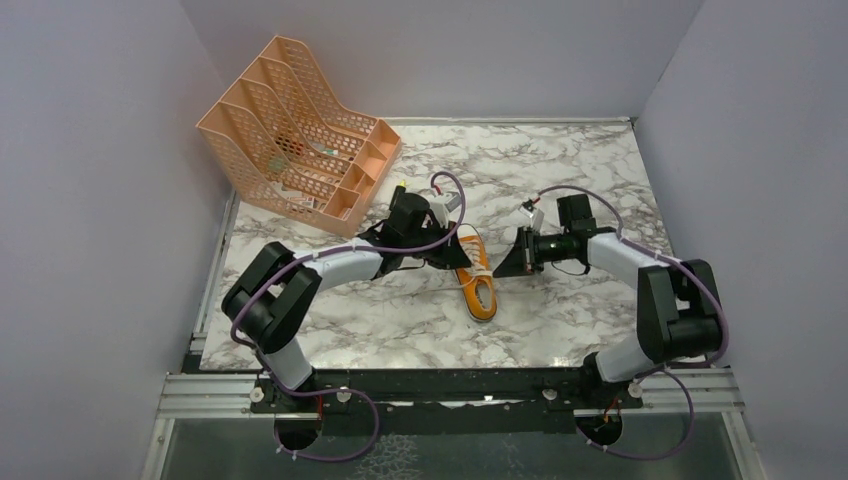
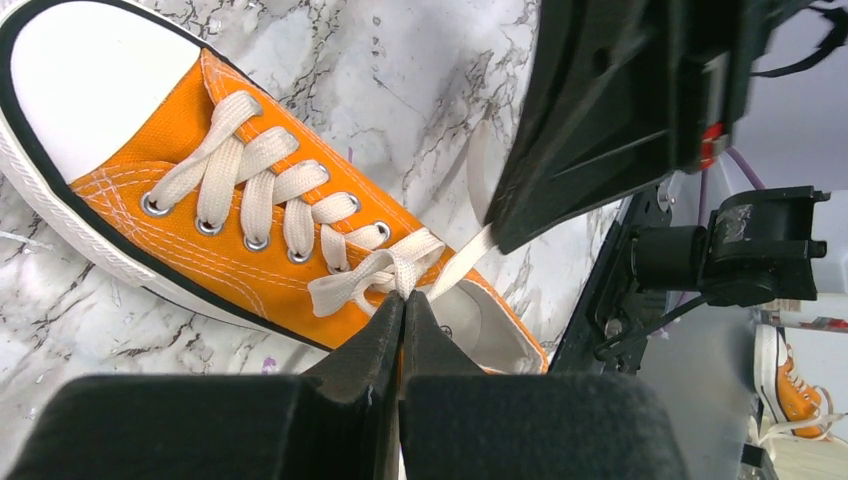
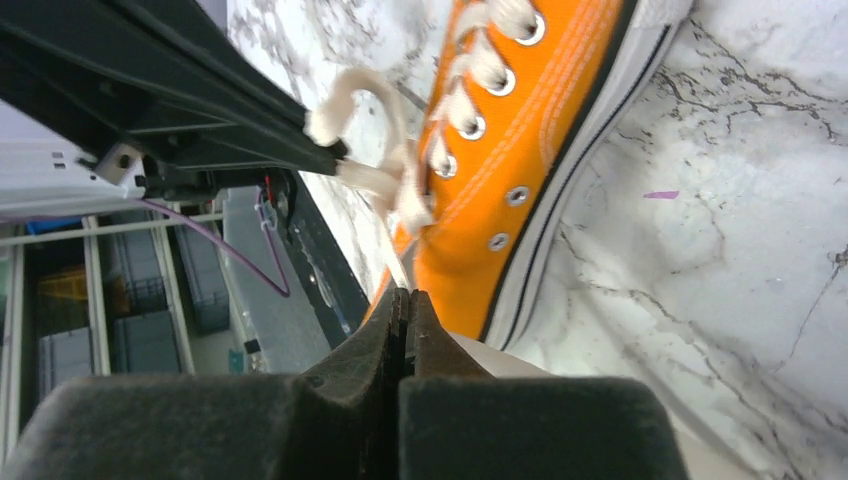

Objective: Tie the shoes

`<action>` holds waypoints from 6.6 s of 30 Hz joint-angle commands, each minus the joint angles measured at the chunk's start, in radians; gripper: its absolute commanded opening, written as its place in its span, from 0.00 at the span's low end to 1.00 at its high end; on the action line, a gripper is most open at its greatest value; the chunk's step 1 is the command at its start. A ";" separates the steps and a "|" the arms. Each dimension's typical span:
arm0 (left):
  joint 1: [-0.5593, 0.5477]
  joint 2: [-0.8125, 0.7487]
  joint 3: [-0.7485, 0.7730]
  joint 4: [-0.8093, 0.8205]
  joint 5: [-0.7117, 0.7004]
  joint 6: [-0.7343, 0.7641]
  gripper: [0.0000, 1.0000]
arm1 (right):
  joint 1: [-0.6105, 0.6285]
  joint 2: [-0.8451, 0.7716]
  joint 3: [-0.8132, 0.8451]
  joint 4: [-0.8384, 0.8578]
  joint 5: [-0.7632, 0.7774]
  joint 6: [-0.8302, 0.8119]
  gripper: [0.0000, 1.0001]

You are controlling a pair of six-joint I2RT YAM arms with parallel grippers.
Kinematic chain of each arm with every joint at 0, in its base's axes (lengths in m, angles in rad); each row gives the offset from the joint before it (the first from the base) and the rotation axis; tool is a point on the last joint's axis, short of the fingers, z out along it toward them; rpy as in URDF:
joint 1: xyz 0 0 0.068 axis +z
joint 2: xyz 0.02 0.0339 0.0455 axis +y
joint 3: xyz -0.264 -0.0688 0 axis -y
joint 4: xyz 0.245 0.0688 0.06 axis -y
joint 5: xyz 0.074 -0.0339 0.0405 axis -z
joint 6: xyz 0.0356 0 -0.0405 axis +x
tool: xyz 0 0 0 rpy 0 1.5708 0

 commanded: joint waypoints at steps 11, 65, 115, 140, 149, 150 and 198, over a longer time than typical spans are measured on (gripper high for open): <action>-0.012 -0.152 -0.113 -0.033 0.056 0.072 0.00 | 0.086 -0.206 -0.091 0.068 0.206 0.399 0.01; -0.059 0.151 0.326 -0.369 0.037 0.538 0.35 | 0.098 -0.191 -0.061 0.002 0.264 0.313 0.01; -0.114 0.161 0.339 -0.384 -0.015 0.608 0.35 | 0.167 -0.284 -0.151 0.075 0.401 0.541 0.01; -0.122 0.072 0.315 -0.394 -0.150 0.592 0.00 | 0.183 -0.240 -0.116 0.145 0.399 0.615 0.01; -0.123 0.061 0.321 -0.429 -0.120 0.512 0.00 | 0.255 -0.253 -0.115 0.202 0.571 0.735 0.01; -0.123 0.061 0.321 -0.432 -0.114 0.512 0.00 | 0.258 -0.257 -0.119 0.208 0.597 0.743 0.01; -0.021 0.233 0.485 -0.511 0.077 0.502 0.30 | 0.357 -0.444 -0.158 0.030 0.706 0.532 0.01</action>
